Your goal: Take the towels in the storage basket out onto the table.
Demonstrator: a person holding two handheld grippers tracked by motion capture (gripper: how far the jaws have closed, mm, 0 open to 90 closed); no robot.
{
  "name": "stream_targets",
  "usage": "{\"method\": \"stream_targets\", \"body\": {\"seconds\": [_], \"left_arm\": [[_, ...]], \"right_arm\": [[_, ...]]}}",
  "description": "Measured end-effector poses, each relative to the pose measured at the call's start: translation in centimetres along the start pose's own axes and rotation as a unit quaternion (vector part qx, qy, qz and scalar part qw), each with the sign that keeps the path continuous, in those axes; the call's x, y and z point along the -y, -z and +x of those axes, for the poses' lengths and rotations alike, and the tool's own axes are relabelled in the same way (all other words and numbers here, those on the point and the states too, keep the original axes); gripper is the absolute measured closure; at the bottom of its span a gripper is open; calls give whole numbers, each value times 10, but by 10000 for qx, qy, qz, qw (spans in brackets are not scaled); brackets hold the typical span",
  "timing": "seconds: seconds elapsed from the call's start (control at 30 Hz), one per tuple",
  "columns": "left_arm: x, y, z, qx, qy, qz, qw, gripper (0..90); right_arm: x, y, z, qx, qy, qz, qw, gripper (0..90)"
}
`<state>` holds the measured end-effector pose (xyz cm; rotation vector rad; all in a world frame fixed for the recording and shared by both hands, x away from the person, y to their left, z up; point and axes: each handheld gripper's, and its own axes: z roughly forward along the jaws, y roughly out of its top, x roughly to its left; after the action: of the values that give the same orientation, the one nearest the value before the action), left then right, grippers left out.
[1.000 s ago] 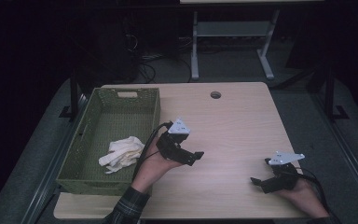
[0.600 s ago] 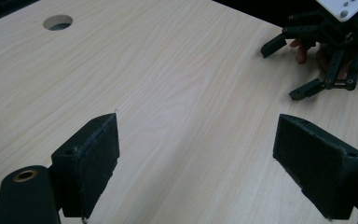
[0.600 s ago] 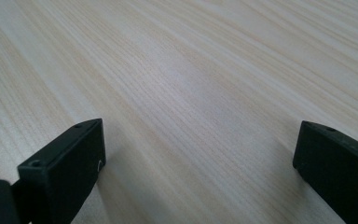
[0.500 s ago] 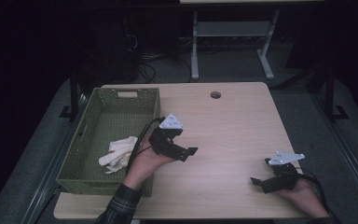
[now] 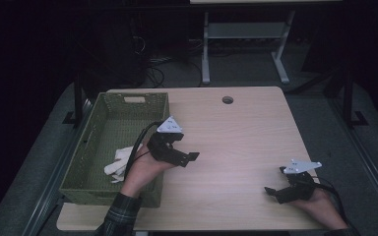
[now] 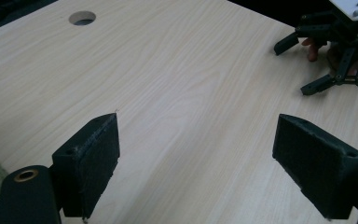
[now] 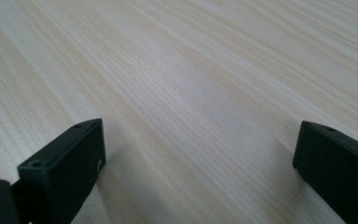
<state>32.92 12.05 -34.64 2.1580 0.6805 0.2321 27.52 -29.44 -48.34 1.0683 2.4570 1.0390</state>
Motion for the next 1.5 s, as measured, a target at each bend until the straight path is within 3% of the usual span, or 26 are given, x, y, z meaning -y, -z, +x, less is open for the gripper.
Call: {"method": "stream_targets", "body": {"seconds": [0.8,1.5], "left_arm": [[14,36,28,-470,201,5,9987,141],[33,67,53,-866,460,41,9952,141]], "right_arm": [[0,0,0,1,0,1,10000,20],[0,0,0,5,6,17,10000,20]]}}
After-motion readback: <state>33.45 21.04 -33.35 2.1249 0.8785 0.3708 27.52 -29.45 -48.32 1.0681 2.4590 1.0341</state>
